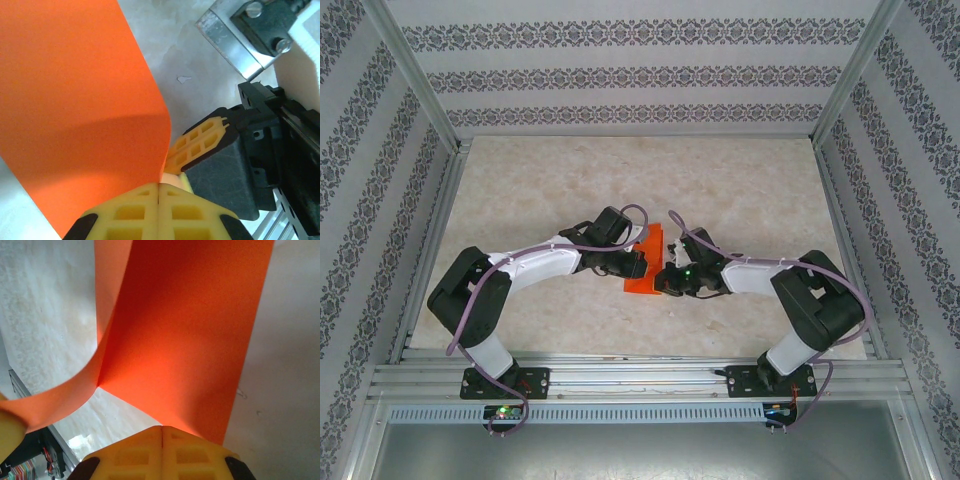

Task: Fold a paper plane with a square sheet of paper (fold left side to right side)
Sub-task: Fold the triangle a second time at the center of the table.

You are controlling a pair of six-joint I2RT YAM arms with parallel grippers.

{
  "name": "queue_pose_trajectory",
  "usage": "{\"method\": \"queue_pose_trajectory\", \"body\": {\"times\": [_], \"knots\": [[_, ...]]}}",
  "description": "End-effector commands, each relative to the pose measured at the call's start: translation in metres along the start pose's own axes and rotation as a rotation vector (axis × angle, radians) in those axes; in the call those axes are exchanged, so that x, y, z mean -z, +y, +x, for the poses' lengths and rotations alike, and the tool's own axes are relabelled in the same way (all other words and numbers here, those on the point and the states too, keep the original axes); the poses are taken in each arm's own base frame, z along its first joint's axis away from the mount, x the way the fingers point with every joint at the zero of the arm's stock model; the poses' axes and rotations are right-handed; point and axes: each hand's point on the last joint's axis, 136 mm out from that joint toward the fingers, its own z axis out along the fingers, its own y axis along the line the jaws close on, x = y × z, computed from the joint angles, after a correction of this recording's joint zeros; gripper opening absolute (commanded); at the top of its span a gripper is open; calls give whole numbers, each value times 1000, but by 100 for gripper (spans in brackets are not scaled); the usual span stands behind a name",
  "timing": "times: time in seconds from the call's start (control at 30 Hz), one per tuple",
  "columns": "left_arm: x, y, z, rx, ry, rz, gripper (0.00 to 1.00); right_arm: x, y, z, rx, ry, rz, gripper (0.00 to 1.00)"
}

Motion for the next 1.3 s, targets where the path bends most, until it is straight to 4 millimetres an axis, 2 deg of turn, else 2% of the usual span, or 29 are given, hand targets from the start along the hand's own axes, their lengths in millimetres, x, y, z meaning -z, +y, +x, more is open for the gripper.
{"method": "queue_pose_trajectory", "body": {"times": [0.0,0.4,0.57,0.77,1.27], "knots": [[4,3,-6,-4,-27,16,0,-5,1,-2,15,7,24,0],[3,13,-12,-28,-37,32,0,-10,-27,11,1,79,141,0],[1,22,-9,-62,-16,24,0,-5,-35,14,16,95,193,0],[-1,35,-4,-88,24,7,0,2,-34,8,34,93,200,0],[-15,55,-16,-68,-1,34,0,2,-31,8,47,110,187,0]]}}
